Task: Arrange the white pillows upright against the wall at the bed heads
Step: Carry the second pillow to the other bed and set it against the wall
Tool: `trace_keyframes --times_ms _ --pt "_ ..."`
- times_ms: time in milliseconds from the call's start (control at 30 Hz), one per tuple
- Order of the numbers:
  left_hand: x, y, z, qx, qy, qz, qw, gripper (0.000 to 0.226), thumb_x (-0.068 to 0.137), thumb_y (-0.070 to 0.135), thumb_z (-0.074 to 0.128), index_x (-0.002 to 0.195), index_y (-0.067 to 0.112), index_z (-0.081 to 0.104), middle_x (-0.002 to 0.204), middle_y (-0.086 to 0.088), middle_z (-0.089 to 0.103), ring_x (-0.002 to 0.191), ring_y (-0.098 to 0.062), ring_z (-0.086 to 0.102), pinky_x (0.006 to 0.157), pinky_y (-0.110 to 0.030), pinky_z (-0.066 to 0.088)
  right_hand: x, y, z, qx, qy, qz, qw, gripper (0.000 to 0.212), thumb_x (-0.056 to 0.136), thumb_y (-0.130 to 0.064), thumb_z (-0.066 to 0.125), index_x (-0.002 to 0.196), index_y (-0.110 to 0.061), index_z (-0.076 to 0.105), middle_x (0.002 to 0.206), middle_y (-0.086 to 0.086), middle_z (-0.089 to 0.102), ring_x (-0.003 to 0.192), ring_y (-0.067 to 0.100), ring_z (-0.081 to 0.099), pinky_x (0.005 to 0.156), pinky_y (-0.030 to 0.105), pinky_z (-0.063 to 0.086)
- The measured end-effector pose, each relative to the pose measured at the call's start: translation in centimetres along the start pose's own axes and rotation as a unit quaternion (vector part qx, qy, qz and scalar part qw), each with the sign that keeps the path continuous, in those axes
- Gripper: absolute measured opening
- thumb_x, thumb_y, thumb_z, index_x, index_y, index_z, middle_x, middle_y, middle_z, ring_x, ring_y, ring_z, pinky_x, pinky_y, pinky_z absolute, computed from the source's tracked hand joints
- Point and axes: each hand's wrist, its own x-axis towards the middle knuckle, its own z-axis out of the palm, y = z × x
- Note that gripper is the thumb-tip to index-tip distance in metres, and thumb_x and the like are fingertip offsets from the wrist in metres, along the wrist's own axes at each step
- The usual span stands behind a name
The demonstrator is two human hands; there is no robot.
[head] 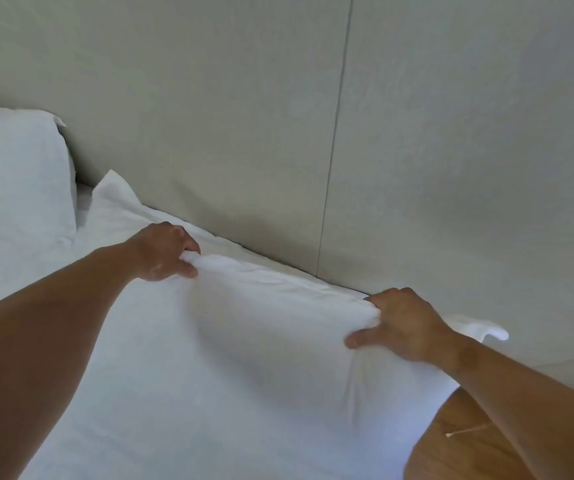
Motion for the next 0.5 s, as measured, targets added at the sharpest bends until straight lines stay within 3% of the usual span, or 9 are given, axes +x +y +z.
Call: trace_keyframes --times_ms 167,300,400,500 --pt "3.1 0.0 -3.5 0.002 0.059 -0.004 0.998 0.031 0.084 0.047 0.076 0.107 0.026 0.079 0.107 -0.002 0.078 0.103 -0.028 0.068 0.088 -0.036 0.053 2.5 -0.5 -4.0 -0.018 0.067 0.008 0.998 0.075 0.044 -0.086 0.073 0.098 -0.035 0.079 0.096 -0.009 0.079 0.099 0.018 0.07 0.086 0.034 0.057" --pt "6.5 -0.7 -5.3 -0.002 0.089 -0.027 0.996 0.038 0.084 0.049 0.076 0.114 0.026 0.078 0.117 -0.004 0.077 0.11 -0.031 0.066 0.092 -0.037 0.052 5.0 -1.1 -5.9 -0.053 0.102 0.007 0.993 0.069 0.054 -0.082 0.078 0.098 -0.029 0.078 0.098 -0.005 0.079 0.102 0.023 0.07 0.086 0.035 0.056" --pt "9.1 -0.9 -5.8 -0.007 0.133 -0.028 0.991 0.039 0.086 0.044 0.077 0.116 0.019 0.078 0.12 -0.01 0.076 0.112 -0.035 0.066 0.094 -0.038 0.049 6.3 -1.3 -6.5 -0.085 0.125 0.009 0.988 0.065 0.061 -0.081 0.076 0.102 -0.03 0.076 0.101 -0.004 0.077 0.104 0.026 0.068 0.078 0.033 0.047" --pt "11.5 -1.0 -4.8 -0.011 0.148 -0.022 0.989 0.041 0.087 0.045 0.075 0.119 0.02 0.077 0.123 -0.009 0.075 0.112 -0.034 0.067 0.095 -0.036 0.048 7.6 -1.2 -6.4 -0.1 0.133 0.016 0.986 0.068 0.064 -0.084 0.071 0.108 -0.032 0.072 0.107 -0.004 0.076 0.108 0.026 0.067 0.081 0.035 0.048"
